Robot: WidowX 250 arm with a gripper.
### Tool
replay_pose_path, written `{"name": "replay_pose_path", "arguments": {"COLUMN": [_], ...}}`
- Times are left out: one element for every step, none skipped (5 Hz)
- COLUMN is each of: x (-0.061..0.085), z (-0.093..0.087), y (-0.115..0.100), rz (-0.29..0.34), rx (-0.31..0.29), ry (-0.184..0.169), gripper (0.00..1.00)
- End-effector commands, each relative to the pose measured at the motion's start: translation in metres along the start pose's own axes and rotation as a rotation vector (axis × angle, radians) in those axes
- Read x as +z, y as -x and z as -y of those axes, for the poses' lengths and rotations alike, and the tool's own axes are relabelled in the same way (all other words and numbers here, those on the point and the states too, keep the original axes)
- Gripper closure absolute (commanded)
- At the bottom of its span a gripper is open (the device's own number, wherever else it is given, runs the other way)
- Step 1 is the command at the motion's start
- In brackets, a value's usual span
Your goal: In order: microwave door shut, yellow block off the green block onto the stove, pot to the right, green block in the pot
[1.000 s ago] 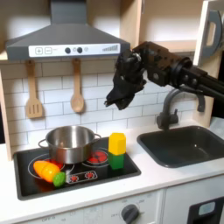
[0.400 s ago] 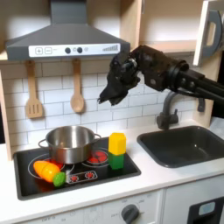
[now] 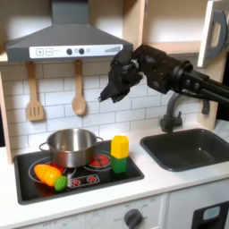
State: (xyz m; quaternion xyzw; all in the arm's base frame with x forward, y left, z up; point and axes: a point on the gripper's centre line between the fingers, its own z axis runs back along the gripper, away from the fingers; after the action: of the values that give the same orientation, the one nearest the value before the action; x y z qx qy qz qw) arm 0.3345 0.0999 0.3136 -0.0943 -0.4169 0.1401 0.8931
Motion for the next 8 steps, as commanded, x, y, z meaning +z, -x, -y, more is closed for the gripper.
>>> {"name": "replay_pose_path", "arguments": {"x": [0.008, 0.004, 0.0, -0.003, 0.0, 0.011, 0.017, 0.019], "z": [0.001, -0.002, -0.006, -0.005, -0.008, -0.008, -0.011, -0.013], "y": [-0.021, -0.031, -0.038, -0.041, -0.048, -0.053, -0.055, -0.061], "rz": [0.028, 0.036, 0.042, 0.034, 0.042, 0.064, 0.088, 0.093], "rx": [0.019, 0.031, 0.049, 0.057, 0.066, 0.058, 0.06, 0.064], "ry": [0.02, 0.012, 0.004, 0.01, 0.007, 0.015, 0.017, 0.02], "gripper": [1.0, 1.0, 1.0, 1.0, 1.0, 1.0, 1.0, 1.0]}}
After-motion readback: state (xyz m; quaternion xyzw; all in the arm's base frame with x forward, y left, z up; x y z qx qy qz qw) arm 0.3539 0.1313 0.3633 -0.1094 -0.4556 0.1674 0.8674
